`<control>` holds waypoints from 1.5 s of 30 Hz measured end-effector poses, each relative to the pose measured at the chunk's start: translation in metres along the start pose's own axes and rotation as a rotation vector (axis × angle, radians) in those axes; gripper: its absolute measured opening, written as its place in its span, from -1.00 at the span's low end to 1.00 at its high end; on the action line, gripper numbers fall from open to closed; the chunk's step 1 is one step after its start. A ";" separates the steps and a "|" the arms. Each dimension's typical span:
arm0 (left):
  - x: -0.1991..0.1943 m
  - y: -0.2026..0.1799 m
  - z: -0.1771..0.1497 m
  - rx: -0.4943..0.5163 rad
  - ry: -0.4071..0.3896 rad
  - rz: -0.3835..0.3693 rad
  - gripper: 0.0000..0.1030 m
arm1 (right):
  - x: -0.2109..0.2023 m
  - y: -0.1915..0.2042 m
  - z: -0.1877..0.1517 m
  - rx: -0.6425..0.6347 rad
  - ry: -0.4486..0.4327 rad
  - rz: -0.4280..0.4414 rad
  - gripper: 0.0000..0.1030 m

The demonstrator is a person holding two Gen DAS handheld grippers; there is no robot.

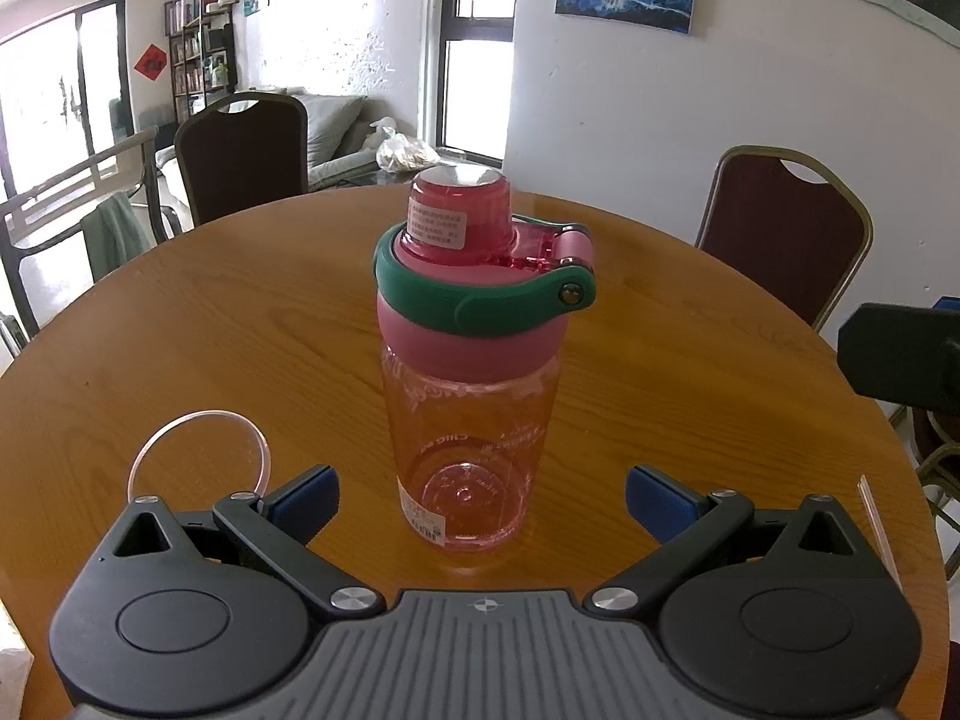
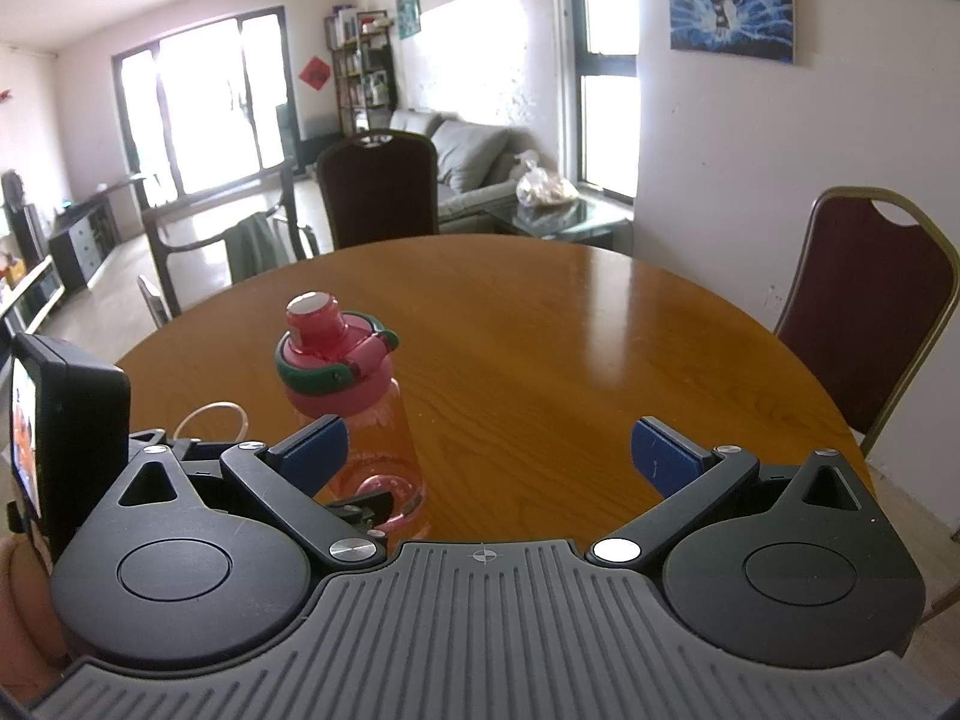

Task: Unscrew bottle cap and pour
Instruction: 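Move the left gripper to the pink bottle and close around its body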

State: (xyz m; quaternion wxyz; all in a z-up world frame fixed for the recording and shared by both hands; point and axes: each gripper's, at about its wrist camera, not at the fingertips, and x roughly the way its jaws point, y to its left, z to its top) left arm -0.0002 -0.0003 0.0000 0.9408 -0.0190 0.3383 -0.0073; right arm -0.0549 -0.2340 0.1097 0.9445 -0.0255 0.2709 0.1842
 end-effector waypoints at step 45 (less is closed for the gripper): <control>0.026 -0.003 0.006 -0.023 -0.056 -0.012 0.71 | 0.005 -0.010 0.002 0.008 -0.004 -0.019 1.00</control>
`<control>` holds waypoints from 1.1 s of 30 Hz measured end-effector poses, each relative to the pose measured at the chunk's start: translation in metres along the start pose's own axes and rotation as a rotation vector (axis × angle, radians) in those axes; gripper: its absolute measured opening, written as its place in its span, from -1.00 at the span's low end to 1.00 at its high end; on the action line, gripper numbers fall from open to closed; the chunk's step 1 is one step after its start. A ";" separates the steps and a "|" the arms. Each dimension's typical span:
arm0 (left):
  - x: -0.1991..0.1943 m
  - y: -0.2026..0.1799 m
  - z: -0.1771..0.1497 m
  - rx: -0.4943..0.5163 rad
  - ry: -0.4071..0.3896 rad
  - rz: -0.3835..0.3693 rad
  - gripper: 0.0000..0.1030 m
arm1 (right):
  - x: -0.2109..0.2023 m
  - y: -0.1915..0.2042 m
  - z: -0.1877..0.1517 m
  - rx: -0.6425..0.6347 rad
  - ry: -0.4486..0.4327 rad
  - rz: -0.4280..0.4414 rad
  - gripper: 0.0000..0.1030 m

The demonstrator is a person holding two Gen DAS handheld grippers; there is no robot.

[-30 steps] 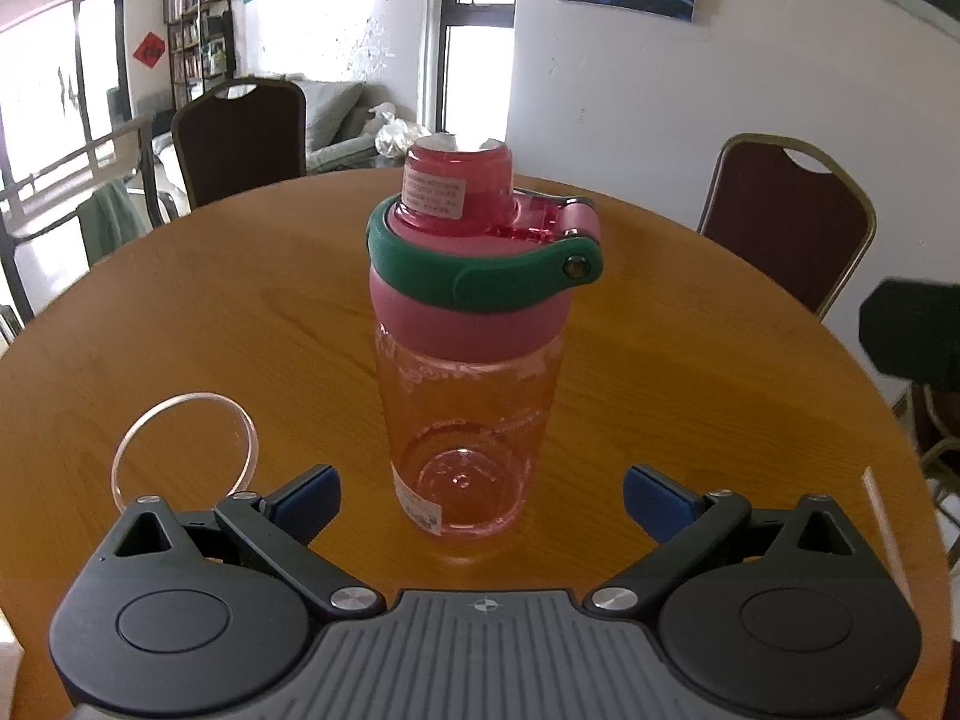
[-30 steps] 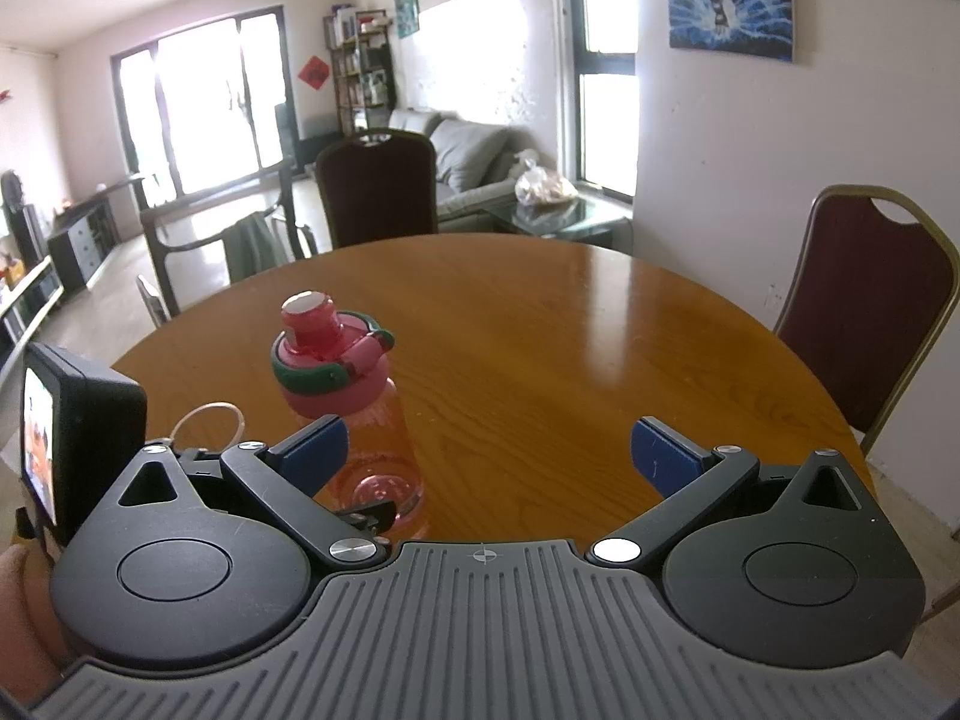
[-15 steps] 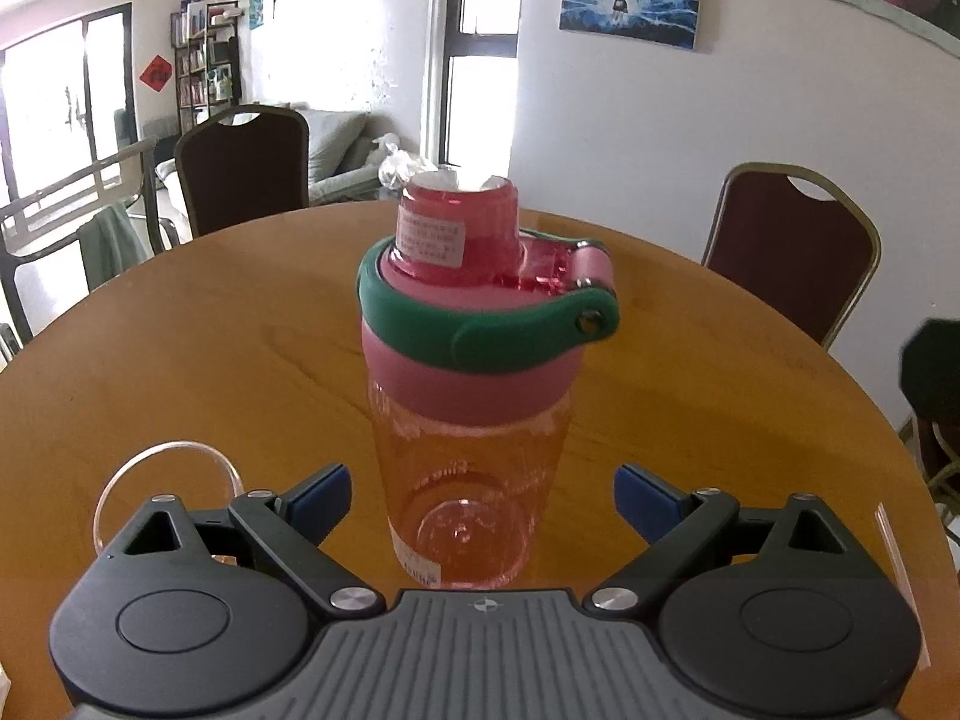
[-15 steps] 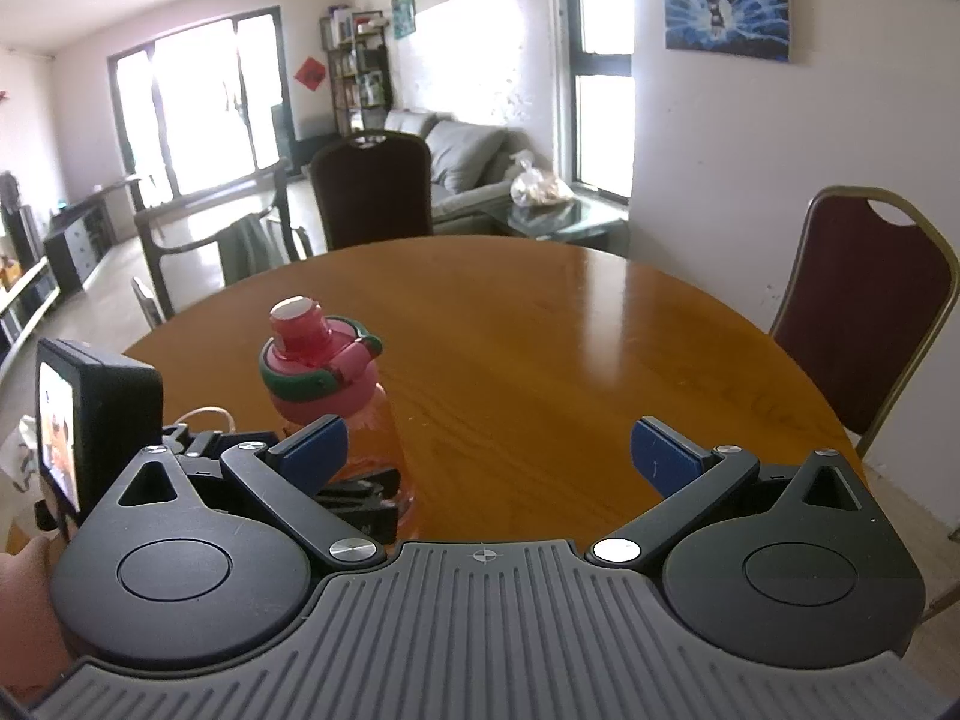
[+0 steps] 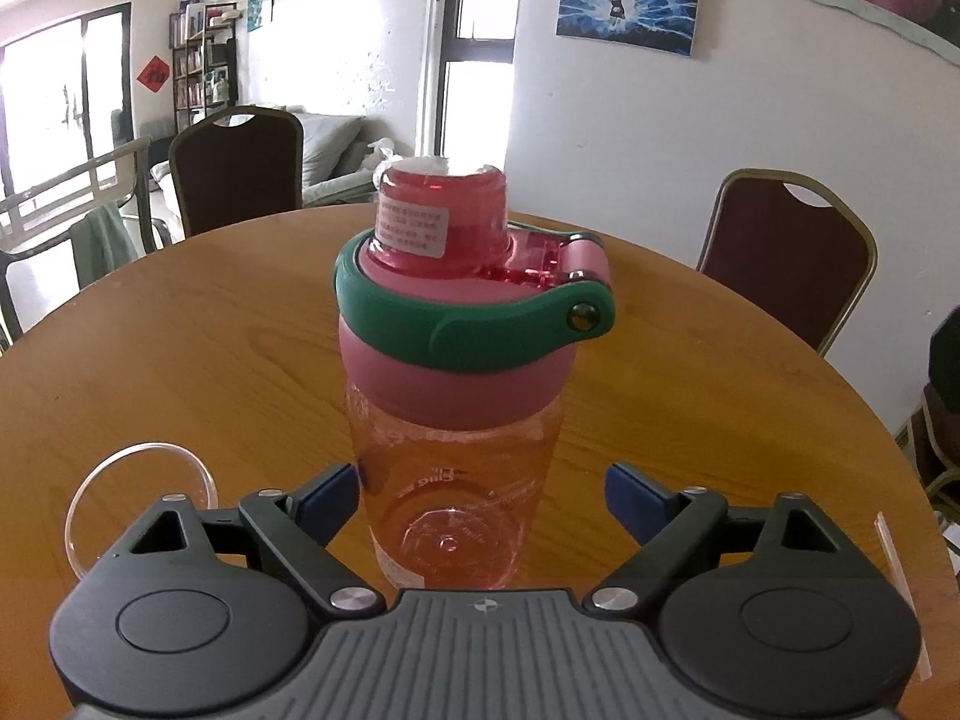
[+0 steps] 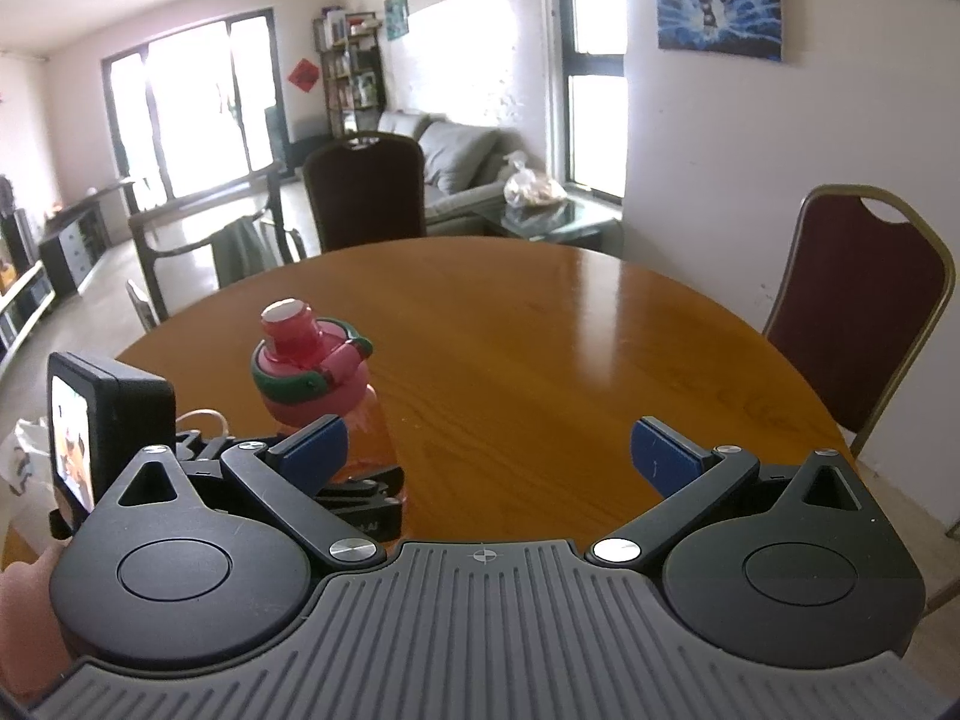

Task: Unscrew bottle cap and pour
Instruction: 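Move the left gripper to the pink bottle and close around its body, then grasp the green lid with the right gripper and twist it while left holds bottle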

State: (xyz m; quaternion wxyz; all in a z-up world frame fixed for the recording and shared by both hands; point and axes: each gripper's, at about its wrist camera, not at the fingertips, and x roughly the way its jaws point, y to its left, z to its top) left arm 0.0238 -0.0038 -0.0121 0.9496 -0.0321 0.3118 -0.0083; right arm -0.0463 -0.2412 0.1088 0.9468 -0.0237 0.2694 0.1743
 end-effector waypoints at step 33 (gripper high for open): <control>0.001 0.017 -0.008 0.113 -0.092 -0.017 0.36 | 0.112 0.071 0.062 -0.335 0.269 0.376 0.43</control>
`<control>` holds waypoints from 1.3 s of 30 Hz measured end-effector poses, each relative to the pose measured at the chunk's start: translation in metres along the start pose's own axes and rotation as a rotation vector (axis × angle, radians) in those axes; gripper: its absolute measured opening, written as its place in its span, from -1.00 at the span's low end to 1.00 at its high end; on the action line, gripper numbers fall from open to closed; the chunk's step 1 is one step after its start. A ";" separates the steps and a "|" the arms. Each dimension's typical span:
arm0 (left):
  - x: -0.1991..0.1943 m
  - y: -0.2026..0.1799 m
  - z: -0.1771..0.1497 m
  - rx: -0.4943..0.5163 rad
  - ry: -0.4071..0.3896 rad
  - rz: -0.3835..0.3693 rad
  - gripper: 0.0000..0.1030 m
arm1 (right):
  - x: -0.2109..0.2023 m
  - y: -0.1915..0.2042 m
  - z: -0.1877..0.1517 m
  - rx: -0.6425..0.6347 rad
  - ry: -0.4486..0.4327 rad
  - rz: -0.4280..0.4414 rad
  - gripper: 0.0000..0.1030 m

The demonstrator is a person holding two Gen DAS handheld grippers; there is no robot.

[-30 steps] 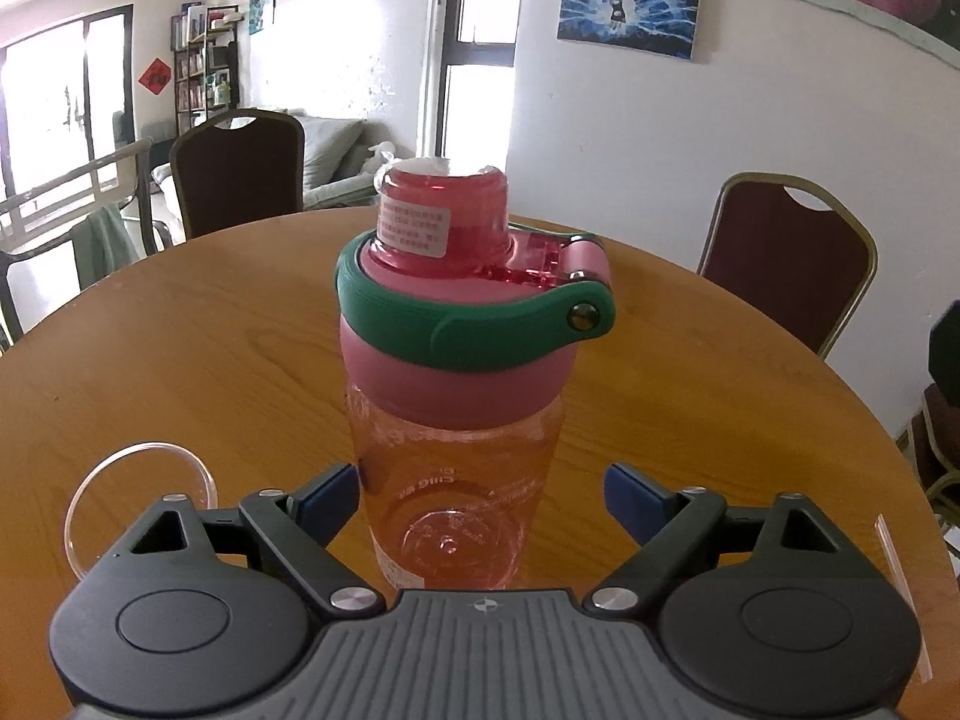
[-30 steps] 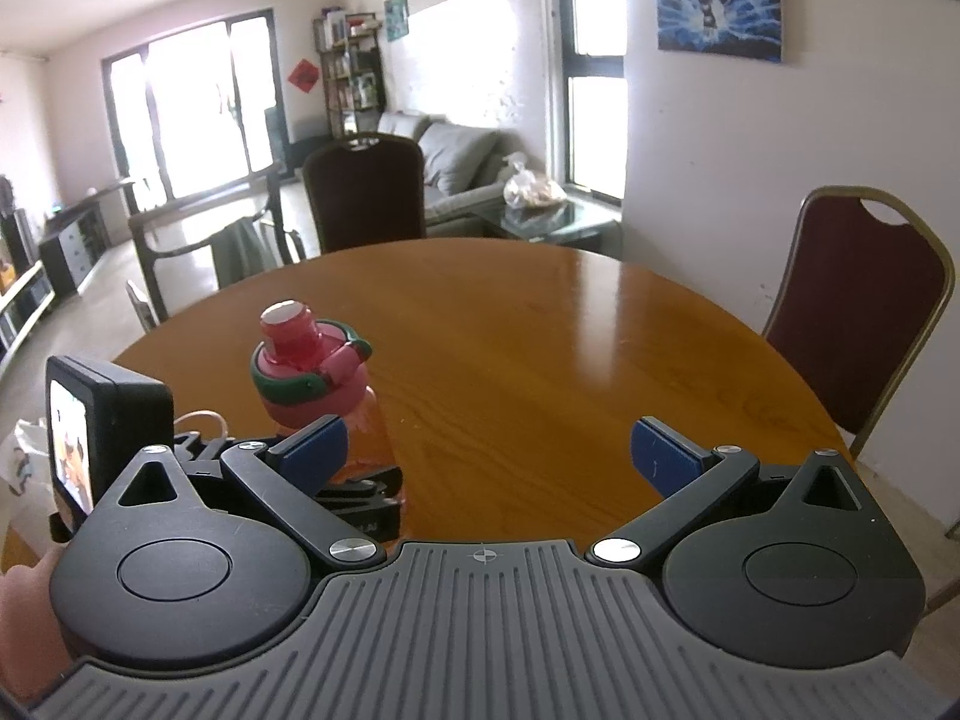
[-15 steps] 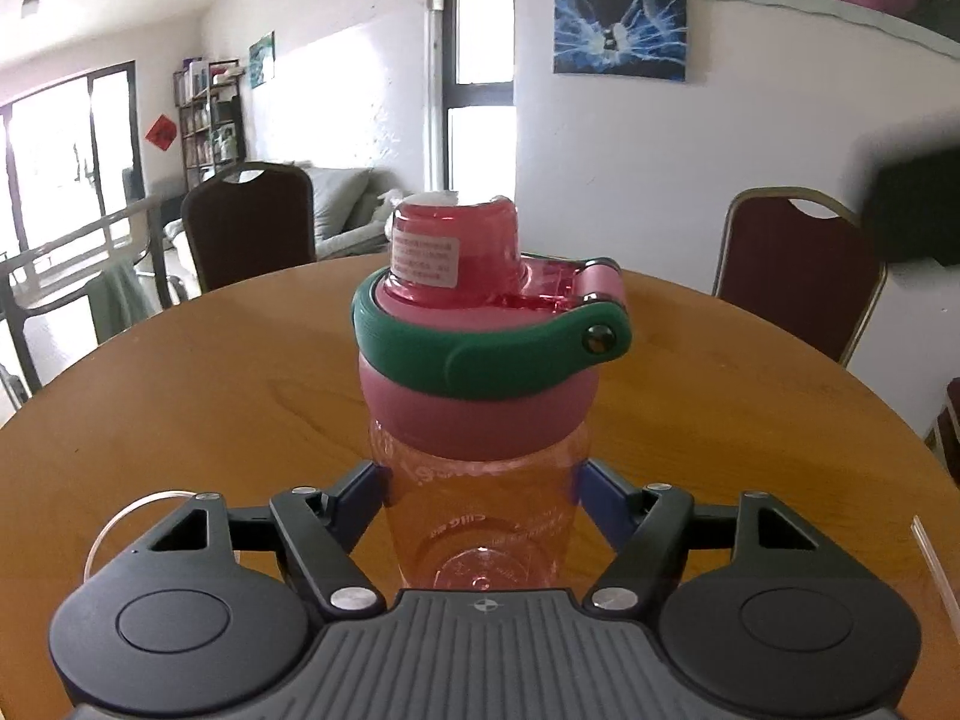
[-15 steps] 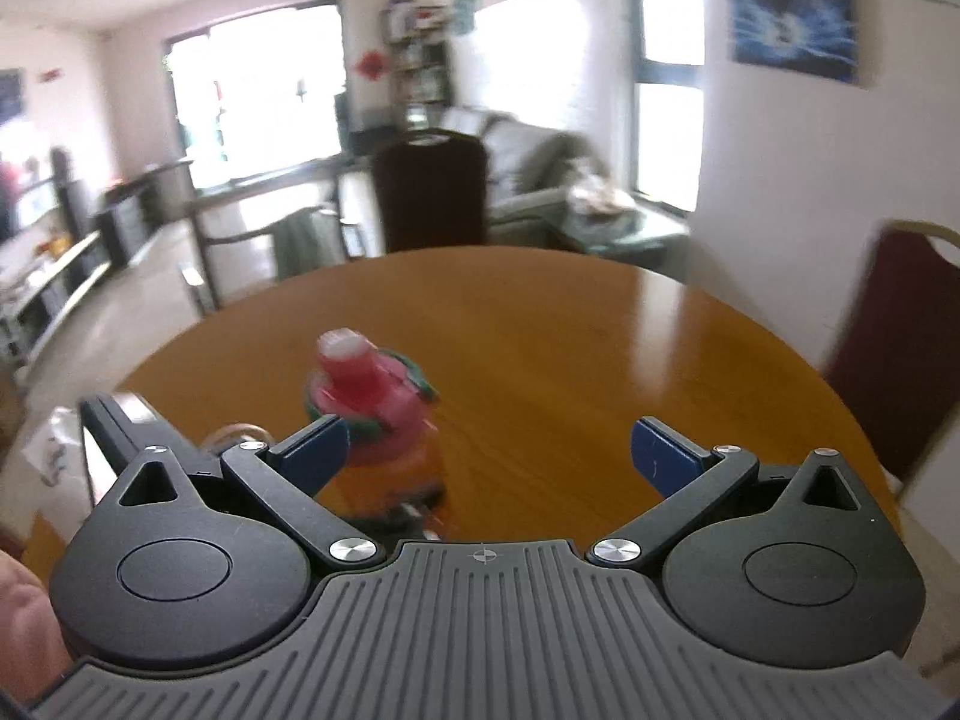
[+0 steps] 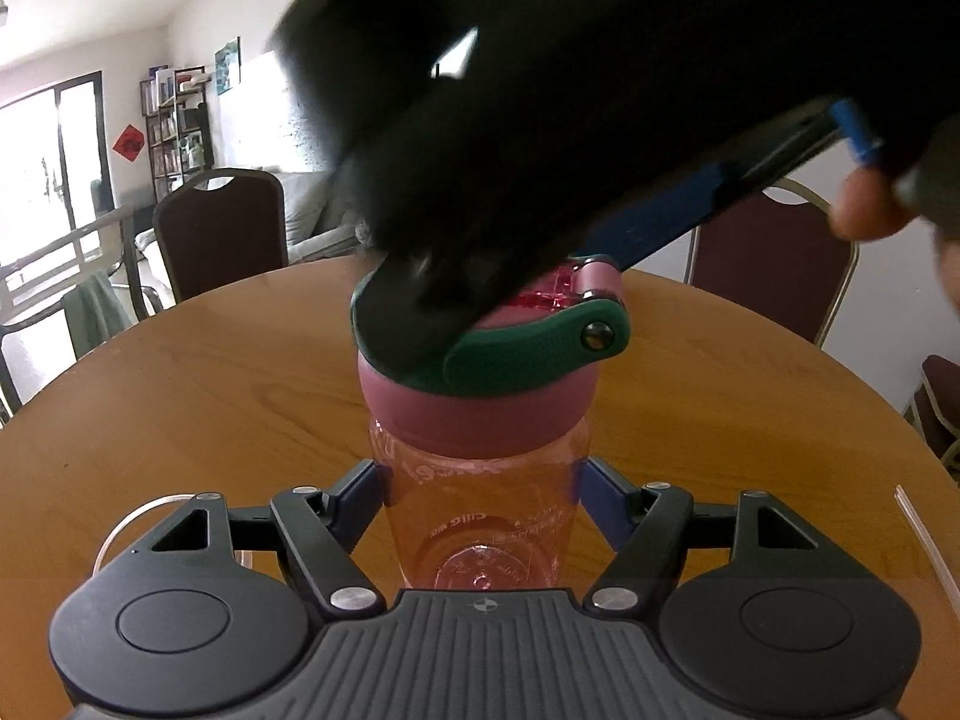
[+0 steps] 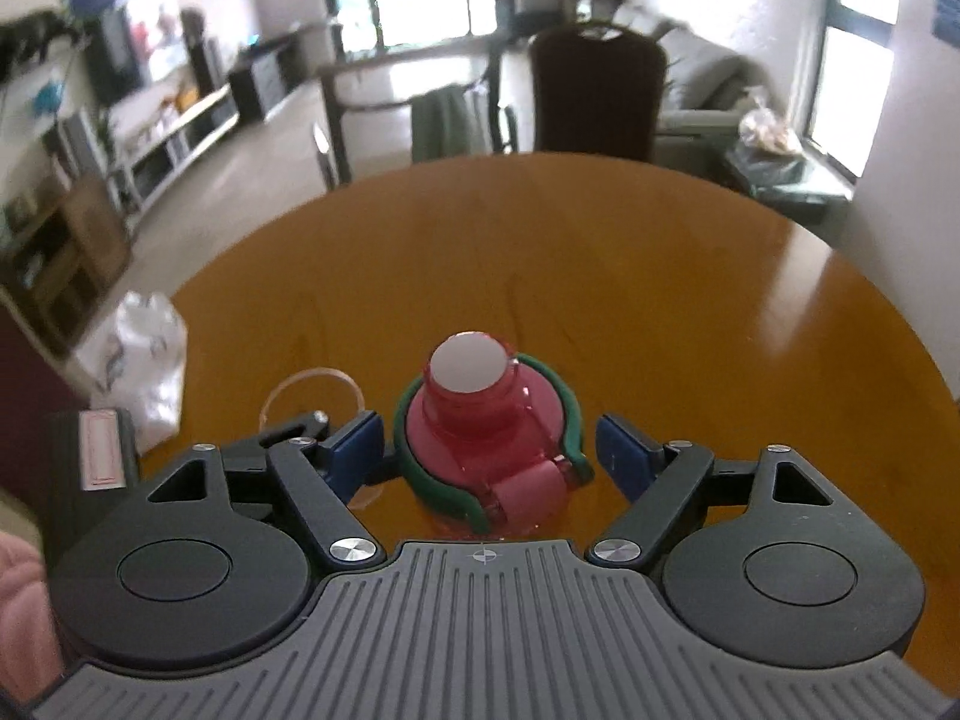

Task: Unscrew bottle cap and pour
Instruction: 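Grasp the green lid with the right gripper and twist it while left holds bottle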

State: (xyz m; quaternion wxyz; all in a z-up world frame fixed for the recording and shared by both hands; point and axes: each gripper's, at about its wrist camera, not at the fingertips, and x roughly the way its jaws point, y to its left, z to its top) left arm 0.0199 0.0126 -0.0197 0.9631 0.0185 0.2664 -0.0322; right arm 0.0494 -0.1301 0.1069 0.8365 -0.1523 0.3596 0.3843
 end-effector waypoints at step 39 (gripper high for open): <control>0.020 0.034 0.009 0.005 0.003 -0.018 0.36 | 0.022 0.015 0.015 -0.117 0.098 -0.034 0.40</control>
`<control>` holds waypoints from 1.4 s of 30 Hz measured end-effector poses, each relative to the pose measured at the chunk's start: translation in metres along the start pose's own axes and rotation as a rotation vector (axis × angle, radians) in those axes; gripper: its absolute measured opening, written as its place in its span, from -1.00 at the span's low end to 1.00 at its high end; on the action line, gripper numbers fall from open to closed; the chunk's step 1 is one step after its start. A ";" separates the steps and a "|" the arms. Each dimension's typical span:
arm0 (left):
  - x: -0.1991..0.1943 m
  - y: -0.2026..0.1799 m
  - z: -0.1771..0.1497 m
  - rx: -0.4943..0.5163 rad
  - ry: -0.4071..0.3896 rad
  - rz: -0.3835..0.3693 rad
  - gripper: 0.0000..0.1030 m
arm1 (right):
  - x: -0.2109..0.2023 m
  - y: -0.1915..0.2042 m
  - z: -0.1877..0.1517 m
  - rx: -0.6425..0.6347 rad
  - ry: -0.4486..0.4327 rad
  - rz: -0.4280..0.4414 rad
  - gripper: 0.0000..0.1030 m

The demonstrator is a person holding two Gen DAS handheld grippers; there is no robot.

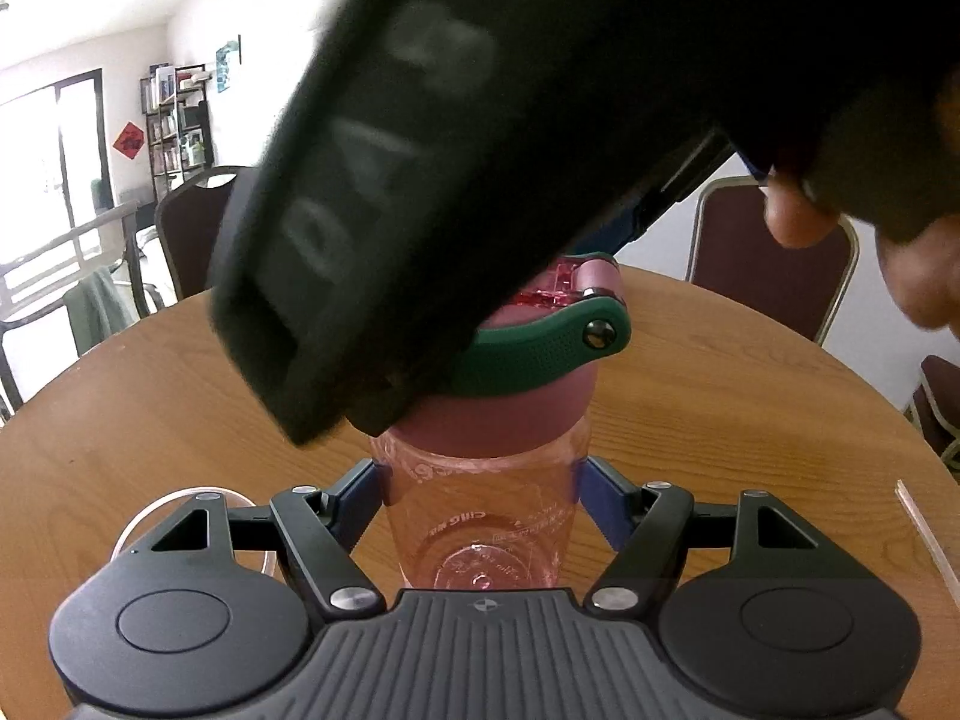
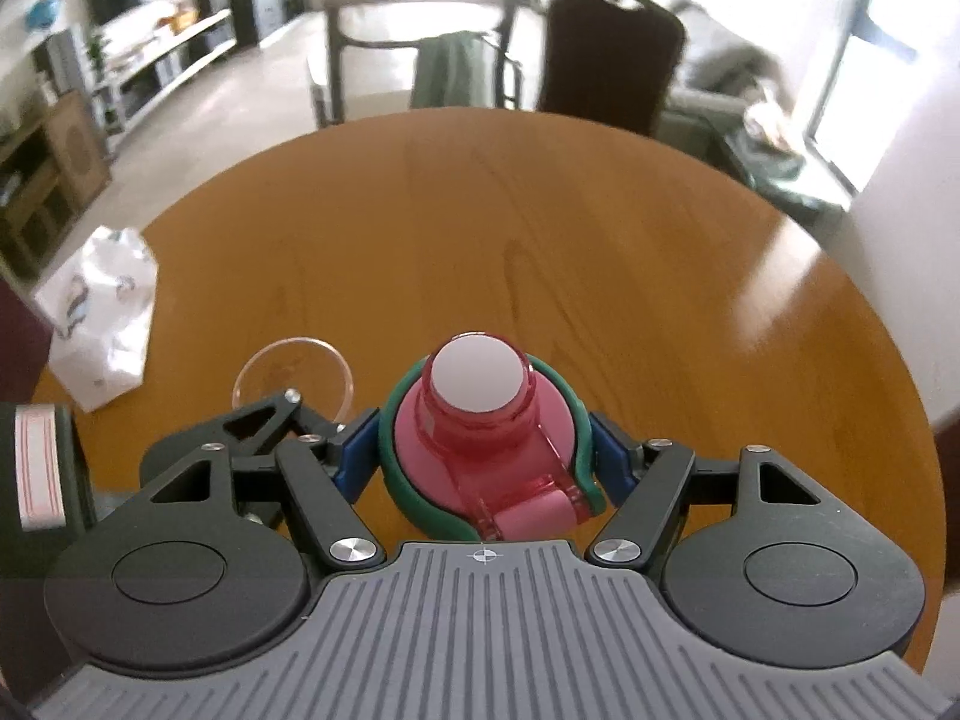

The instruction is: Unscrew bottle cap and pour

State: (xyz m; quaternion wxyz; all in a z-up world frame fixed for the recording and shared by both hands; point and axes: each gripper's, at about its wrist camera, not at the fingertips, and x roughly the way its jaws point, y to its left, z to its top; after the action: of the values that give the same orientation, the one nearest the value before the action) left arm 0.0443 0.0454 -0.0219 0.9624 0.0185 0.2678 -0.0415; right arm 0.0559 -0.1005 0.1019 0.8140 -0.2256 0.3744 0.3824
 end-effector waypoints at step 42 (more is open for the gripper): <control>-0.015 -0.028 -0.010 -0.014 0.001 0.005 0.37 | -0.024 -0.005 -0.001 0.226 0.038 -0.064 0.47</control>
State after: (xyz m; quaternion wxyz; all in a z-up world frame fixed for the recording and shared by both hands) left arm 0.0239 0.0196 -0.0232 0.9625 0.0126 0.2685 -0.0373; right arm 0.0492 -0.1157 0.1207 0.8389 -0.1515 0.4229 0.3071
